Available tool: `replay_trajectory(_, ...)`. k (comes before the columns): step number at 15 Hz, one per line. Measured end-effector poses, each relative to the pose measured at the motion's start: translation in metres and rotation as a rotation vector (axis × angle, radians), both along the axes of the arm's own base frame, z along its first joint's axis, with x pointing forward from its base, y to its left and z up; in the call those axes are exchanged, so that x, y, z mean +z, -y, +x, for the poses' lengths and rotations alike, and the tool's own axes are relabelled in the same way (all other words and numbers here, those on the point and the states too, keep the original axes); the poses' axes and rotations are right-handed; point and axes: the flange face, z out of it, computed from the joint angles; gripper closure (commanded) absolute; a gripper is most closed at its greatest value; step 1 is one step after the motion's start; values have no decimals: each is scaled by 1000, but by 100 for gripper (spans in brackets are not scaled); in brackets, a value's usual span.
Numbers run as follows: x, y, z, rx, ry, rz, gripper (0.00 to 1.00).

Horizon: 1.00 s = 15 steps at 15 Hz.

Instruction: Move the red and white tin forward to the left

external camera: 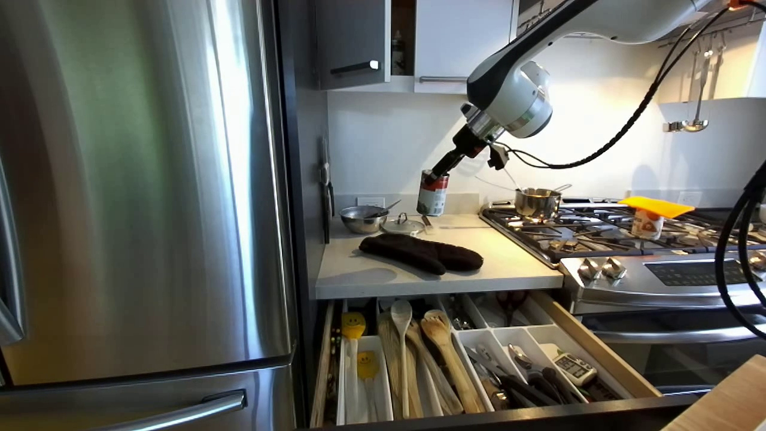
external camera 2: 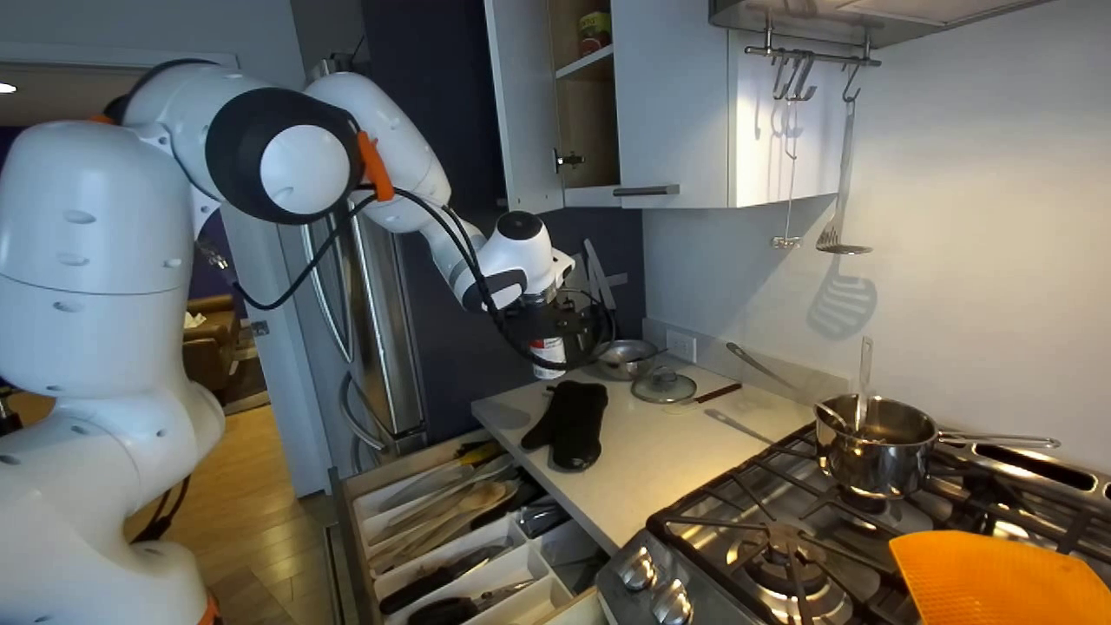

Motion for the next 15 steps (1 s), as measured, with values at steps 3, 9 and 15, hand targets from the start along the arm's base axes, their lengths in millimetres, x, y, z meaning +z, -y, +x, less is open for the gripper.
replay_trajectory(3, 0, 1, 0, -1, 0, -1, 17)
replay_trajectory(9, -4, -4, 0, 16, -4, -2, 42)
replay_trajectory(15, -9, -69, -2, 141, -4, 6, 42)
